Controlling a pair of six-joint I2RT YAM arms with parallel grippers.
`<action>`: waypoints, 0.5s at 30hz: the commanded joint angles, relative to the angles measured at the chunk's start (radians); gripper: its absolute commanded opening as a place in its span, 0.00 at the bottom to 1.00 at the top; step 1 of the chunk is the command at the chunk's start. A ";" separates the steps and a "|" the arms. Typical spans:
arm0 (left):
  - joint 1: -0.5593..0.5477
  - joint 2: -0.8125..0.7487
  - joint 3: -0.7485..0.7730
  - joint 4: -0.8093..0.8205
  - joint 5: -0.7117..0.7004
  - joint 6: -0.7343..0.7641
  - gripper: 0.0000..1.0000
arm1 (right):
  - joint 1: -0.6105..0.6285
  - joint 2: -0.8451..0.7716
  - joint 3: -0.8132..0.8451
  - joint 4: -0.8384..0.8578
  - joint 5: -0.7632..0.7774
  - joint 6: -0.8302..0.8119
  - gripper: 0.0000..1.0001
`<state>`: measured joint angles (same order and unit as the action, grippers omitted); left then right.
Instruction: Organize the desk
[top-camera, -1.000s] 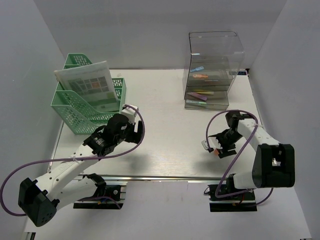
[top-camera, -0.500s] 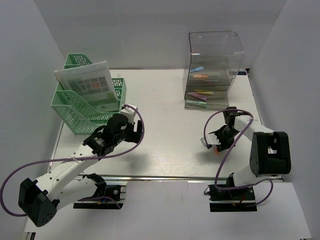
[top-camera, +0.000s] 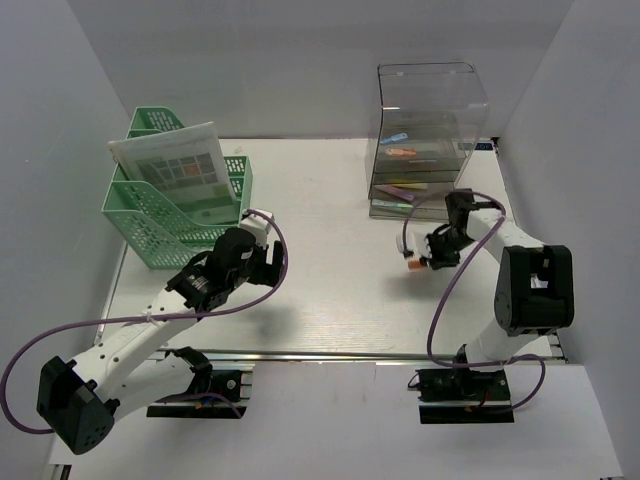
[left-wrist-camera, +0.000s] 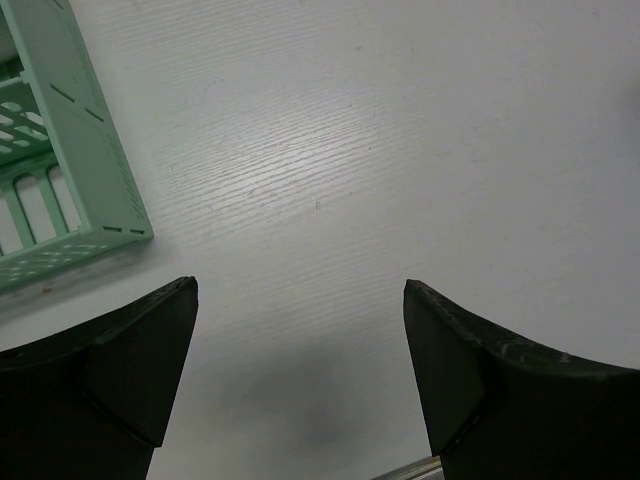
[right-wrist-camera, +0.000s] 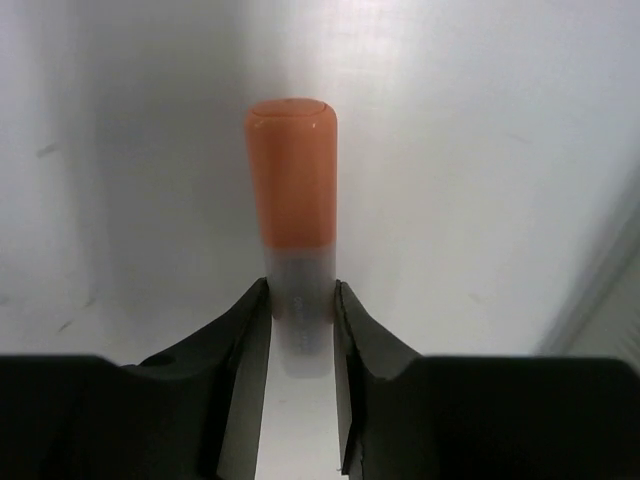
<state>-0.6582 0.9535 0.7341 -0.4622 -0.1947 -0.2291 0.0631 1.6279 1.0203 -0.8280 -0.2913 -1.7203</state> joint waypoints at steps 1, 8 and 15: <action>0.005 -0.022 -0.006 0.016 -0.005 -0.001 0.93 | 0.009 0.000 0.122 0.204 -0.102 0.434 0.00; 0.005 -0.012 -0.007 0.016 -0.003 -0.001 0.93 | 0.062 -0.059 0.063 0.605 0.085 0.538 0.00; 0.005 0.007 -0.009 0.016 -0.008 -0.003 0.93 | 0.168 0.039 0.106 0.816 0.287 0.466 0.00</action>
<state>-0.6582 0.9588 0.7284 -0.4625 -0.1947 -0.2291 0.1963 1.6218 1.1011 -0.1871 -0.1101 -1.2385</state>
